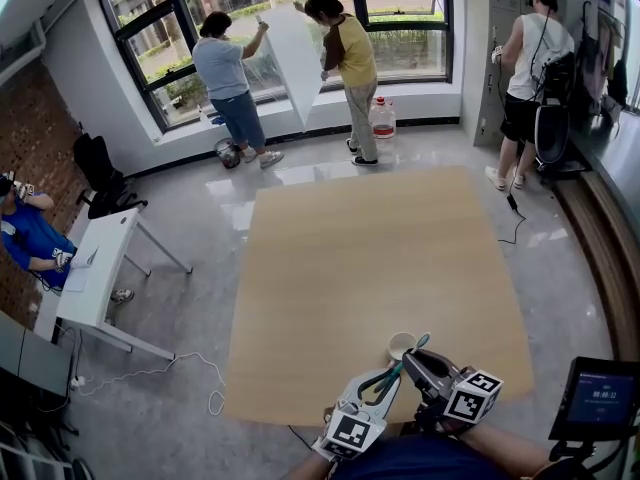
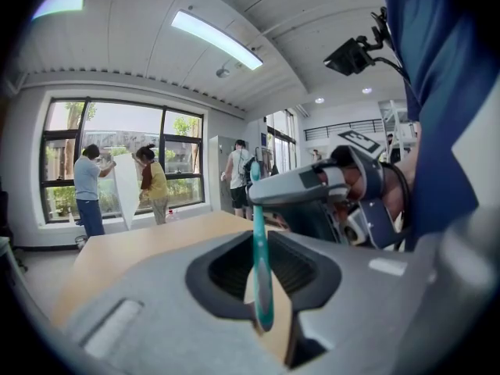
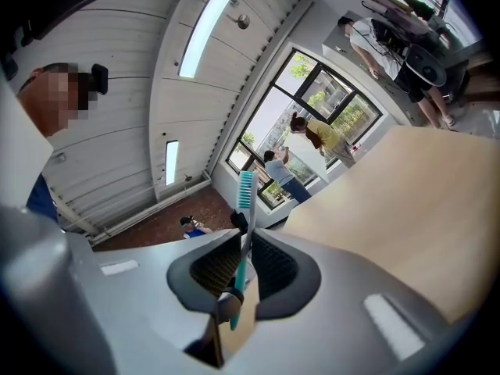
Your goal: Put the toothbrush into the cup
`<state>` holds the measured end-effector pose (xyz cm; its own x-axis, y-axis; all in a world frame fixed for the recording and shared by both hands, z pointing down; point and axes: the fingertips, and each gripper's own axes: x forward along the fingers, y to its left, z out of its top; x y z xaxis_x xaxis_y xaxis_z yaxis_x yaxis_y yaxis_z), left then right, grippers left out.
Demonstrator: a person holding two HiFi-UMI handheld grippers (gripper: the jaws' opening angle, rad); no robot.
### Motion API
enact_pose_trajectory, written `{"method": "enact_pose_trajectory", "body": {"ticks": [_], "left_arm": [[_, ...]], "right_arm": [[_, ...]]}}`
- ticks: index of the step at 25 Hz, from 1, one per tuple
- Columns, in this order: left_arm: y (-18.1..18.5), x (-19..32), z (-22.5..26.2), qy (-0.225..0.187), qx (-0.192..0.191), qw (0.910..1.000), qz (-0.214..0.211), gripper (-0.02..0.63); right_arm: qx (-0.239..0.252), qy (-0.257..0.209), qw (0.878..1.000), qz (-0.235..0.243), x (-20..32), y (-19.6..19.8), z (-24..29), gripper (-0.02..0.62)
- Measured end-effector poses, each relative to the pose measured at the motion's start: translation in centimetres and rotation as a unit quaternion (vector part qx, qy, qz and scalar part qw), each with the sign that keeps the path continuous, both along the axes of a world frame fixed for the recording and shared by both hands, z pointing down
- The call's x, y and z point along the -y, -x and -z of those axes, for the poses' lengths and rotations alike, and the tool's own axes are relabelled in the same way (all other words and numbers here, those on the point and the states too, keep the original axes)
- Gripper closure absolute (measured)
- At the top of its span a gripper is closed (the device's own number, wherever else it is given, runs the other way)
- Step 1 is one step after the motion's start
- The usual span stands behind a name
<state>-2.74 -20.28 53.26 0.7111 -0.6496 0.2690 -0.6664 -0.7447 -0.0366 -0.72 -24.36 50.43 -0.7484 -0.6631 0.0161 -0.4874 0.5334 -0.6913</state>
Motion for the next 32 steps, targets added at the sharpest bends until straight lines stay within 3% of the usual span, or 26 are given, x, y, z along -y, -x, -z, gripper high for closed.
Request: {"method": "enact_pose_trajectory", "body": {"ticks": [11,17,23,32], "left_arm": [[0.0,0.4,-0.3,-0.008,0.006,0.9999,0.004,0.545],[1.3,0.7,-1.0,0.014,0.021,0.9993,0.027,0.499],[1.9,0.5,-2.1,0.027,0.040,0.9981,0.040,0.495],[2.3,-0.7,-3.0,0.060,0.022,0.9965,0.054,0.495]], "right_arm": [[0.000,-0.015,1.000,0.011,0.0,0.5,1.0,0.563],[-0.004,-0.013,0.999,-0.030,1.7,-1.4,1.1,0.568],[-0.010,-0.012,0.998,-0.058,3.2,-3.4,1.3,0.568],[-0.040,0.005,0.995,-0.094,5.7,-5.4,-1.0,0.568]]}}
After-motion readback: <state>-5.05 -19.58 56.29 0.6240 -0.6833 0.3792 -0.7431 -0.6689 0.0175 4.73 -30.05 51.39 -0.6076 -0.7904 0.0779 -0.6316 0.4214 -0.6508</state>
